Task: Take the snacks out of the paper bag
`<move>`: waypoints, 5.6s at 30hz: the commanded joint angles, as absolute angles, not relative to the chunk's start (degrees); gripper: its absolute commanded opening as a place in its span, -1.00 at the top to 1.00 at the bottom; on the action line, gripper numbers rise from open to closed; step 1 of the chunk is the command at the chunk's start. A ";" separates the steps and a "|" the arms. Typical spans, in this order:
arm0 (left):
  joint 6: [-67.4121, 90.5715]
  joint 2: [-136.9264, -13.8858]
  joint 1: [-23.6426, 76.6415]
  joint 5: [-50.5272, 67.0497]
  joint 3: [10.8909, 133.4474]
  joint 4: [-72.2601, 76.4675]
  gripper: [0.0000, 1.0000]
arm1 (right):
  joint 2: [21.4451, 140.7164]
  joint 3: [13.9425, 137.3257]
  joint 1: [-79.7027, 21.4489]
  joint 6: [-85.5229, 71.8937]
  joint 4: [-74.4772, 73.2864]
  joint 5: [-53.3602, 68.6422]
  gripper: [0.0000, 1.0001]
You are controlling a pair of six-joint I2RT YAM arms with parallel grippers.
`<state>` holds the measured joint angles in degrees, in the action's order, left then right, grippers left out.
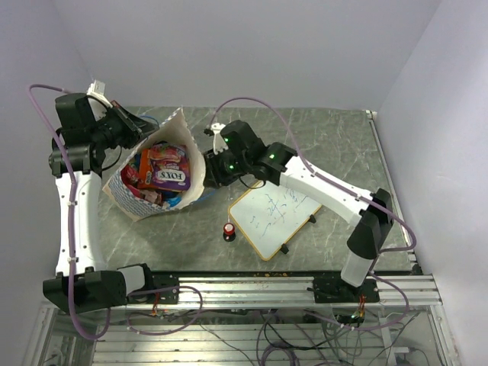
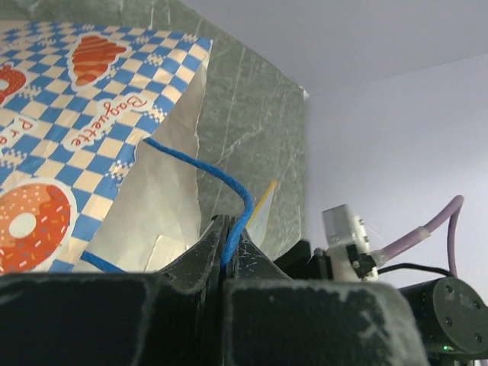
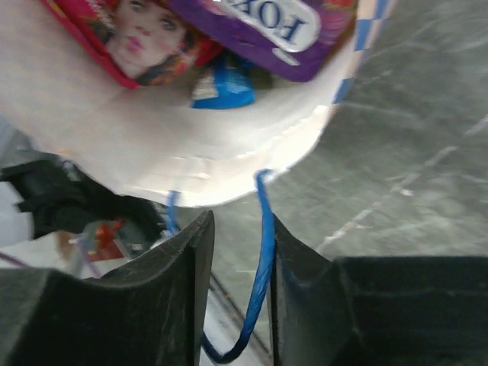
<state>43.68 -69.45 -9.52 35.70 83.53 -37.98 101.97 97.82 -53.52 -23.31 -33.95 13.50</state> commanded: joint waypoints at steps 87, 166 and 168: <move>45.44 -62.09 -9.14 34.17 88.22 -55.35 0.86 | 124.95 118.93 -61.79 -21.14 -14.15 -8.06 1.00; 37.64 -71.44 -9.14 34.34 98.12 -58.62 0.86 | 134.42 118.73 -29.64 -17.54 -22.43 -24.54 1.00; 37.63 -71.25 -9.15 34.90 97.65 -58.45 0.86 | 135.35 120.04 -29.71 -17.68 -23.36 -23.99 0.97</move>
<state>39.20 -71.79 -9.47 31.81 95.83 -57.74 134.69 115.81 -29.98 -18.33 -22.11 -23.64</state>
